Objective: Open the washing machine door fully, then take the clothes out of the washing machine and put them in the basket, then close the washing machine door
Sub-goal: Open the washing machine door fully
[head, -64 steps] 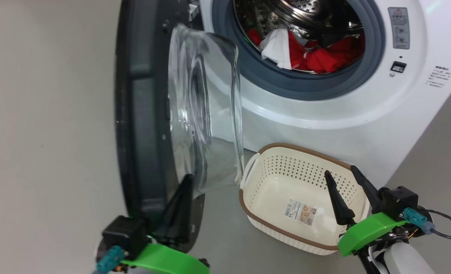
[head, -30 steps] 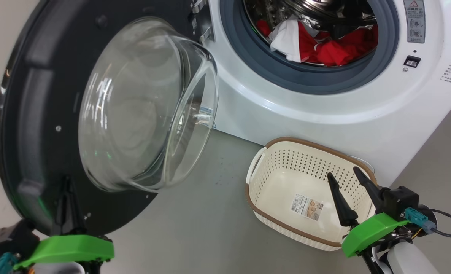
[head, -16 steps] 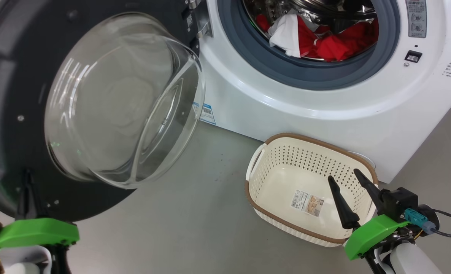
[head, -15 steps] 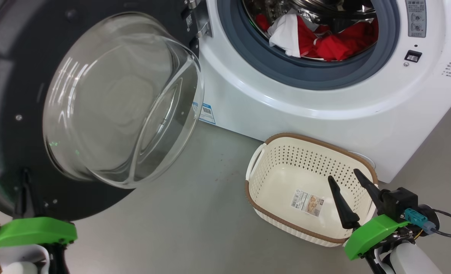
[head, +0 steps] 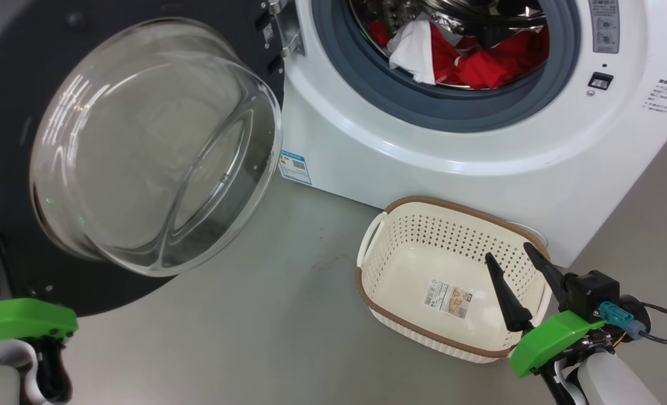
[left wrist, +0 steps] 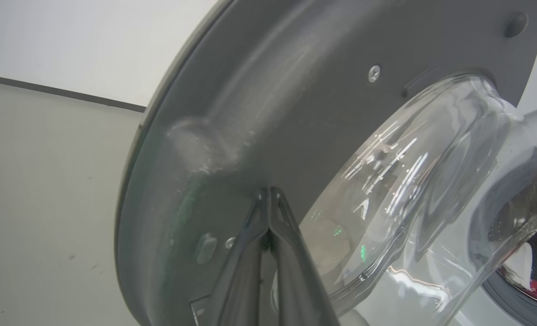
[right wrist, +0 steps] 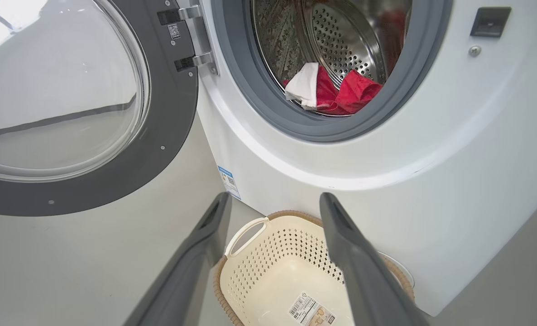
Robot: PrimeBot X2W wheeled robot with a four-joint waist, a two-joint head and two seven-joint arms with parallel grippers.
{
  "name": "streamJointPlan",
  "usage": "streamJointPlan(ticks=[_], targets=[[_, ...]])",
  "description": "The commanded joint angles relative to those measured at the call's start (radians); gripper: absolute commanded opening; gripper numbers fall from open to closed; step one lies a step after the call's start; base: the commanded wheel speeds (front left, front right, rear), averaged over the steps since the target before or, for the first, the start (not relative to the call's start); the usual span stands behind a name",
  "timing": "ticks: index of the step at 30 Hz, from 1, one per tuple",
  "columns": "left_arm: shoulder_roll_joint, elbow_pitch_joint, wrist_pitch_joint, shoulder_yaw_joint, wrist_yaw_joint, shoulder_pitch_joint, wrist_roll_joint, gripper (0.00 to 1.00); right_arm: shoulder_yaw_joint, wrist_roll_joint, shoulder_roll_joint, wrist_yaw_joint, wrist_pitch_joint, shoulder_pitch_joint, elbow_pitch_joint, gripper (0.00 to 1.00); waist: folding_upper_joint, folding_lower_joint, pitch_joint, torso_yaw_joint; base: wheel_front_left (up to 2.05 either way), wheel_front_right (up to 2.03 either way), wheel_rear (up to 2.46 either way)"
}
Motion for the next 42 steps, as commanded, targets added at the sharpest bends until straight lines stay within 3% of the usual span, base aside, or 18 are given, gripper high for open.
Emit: streamJointPlan(ticks=[1, 9, 12, 13, 14, 20, 24, 31, 37, 42], targets=[[0.056, -0.008, -0.012, 0.052, -0.006, -0.036, 0.006, 0.0, 0.017, -0.005, -0.001, 0.006, -0.006, -0.016, -0.02, 1.0, -0.0001, 0.0001, -0.004, -0.01, 0.0, 0.0, 0.0], [-0.009, -0.106, -0.012, 0.101, -0.045, 0.032, 0.022, 0.0, -0.004, -0.005, 0.023, 0.006, -0.006, -0.014, -0.017, 1.0, -0.0001, 0.0001, -0.027, -0.043, 0.0, 0.0, 0.0], [-0.031, -0.204, -0.012, 0.1, -0.037, 0.074, 0.076, 0.52, -0.006, -0.005, 0.034, 0.006, -0.006, -0.015, -0.026, 1.0, -0.0001, 0.0001, -0.036, -0.059, 0.0, 0.0, 0.0], [-0.041, -0.244, -0.012, 0.096, -0.035, 0.088, 0.093, 0.92, -0.008, -0.005, 0.038, 0.006, -0.006, -0.015, -0.031, 1.0, -0.0001, 0.0001, -0.038, -0.064, 0.0, 0.0, 0.0], [-0.05, -0.283, -0.012, 0.09, -0.032, 0.103, 0.108, 1.0, -0.011, -0.005, 0.041, 0.006, -0.006, -0.015, -0.036, 1.0, -0.0001, 0.0001, -0.039, -0.068, 0.0, 0.0, 0.0], [-0.081, -0.489, -0.012, 0.033, -0.028, 0.162, 0.192, 1.0, -0.05, -0.029, 0.055, 0.006, -0.006, -0.008, -0.069, 1.0, -0.0001, 0.0001, -0.058, -0.097, 0.0, 0.0, 0.0], [-0.096, -0.569, -0.012, -0.043, -0.069, 0.187, 0.219, 1.0, -0.081, -0.053, 0.066, 0.006, -0.006, -0.001, -0.11, 1.0, -0.0001, 0.0001, -0.076, -0.131, 0.0, 0.0, 0.0], [-0.112, -0.575, -0.012, -0.15, -0.137, 0.217, 0.206, 1.0, -0.098, -0.055, 0.076, 0.006, -0.006, 0.019, -0.183, 1.0, -0.0001, 0.0001, -0.106, -0.213, 0.0, 0.0, 0.0], [-0.117, -0.517, -0.012, -0.167, -0.141, 0.231, 0.198, 1.0, -0.113, -0.047, 0.078, 0.006, -0.006, 0.038, -0.227, 1.0, -0.0001, 0.0001, -0.124, -0.284, 0.0, 0.0, 0.0], [-0.118, -0.472, -0.012, -0.181, -0.17, 0.247, 0.226, 1.0, -0.128, -0.054, 0.079, 0.006, -0.006, 0.068, -0.247, 1.0, -0.0001, 0.0001, -0.139, -0.357, 0.0, 0.0, 0.0]])
